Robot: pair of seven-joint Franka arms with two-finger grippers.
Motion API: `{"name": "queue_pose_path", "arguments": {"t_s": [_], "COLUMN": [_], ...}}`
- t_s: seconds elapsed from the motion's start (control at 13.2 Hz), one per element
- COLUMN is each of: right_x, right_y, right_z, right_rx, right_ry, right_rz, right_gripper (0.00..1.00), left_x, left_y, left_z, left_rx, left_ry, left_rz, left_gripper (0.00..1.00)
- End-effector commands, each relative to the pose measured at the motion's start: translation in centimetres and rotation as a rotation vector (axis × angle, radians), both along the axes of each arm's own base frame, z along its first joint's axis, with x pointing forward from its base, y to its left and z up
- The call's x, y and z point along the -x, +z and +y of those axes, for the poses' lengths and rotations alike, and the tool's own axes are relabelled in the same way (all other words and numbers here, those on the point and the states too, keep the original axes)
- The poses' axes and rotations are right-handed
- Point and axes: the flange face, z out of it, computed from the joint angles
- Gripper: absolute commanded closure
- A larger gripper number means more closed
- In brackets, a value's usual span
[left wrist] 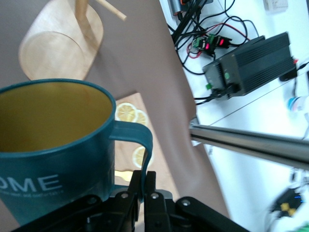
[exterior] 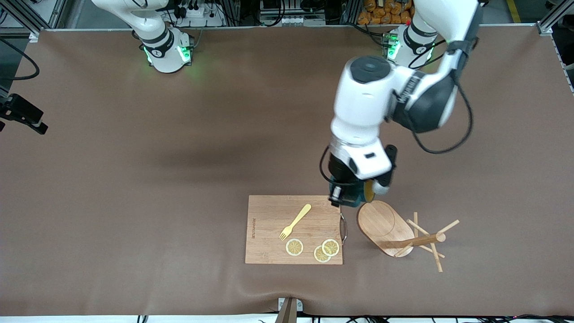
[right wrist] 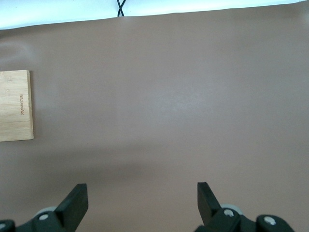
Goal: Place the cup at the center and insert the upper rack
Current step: 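Lift the teal mug by the handle and carry it to the mug tree, then hang the teal mug's handle onto a peg of the mug tree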
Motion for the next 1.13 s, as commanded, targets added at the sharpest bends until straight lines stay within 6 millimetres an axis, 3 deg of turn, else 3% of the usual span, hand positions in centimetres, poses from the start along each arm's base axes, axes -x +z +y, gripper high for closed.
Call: {"name": "queue_pose_path", "arguments": {"t_s": [0.0, 0.15, 0.38, 0.61, 0.76, 1.06], "right_x": [-0.2, -0.2, -0.2, -0.2, -0.2, -0.2], "right_y": [0.4, 0.4, 0.4, 0.4, 0.3, 0.3], "right_z": [0.0, 0.0, 0.0, 0.0, 0.0, 0.0], "right_rx": [0.009, 0.009, 0.009, 0.009, 0.009, 0.009], "right_ry": [-0.011, -0.011, -0.011, -0.011, -0.011, -0.011], "right_rz": [-0.001, 0.001, 0.002, 0.002, 0.004, 0.004], "right_gripper": [0.0, 0.0, 0.0, 0.0, 0.0, 0.0], "left_x": [-2.6, -4.4, -6.4, -6.5, -5.6, -6.2], "left_y": [1.4, 1.5, -1.4, -3.3, -4.0, -4.6], "left_z": [3.7, 6.2, 7.3, 8.4, 9.0, 12.5], "left_rx": [0.178, 0.301, 0.34, 0.34, 0.327, 0.302], "left_ry": [0.081, 0.143, 0.095, 0.009, -0.011, -0.094], "left_rz": [-0.026, -0.053, -0.128, -0.098, -0.067, -0.009], "left_gripper": [1.0, 1.0, 1.0, 1.0, 1.0, 1.0]}}
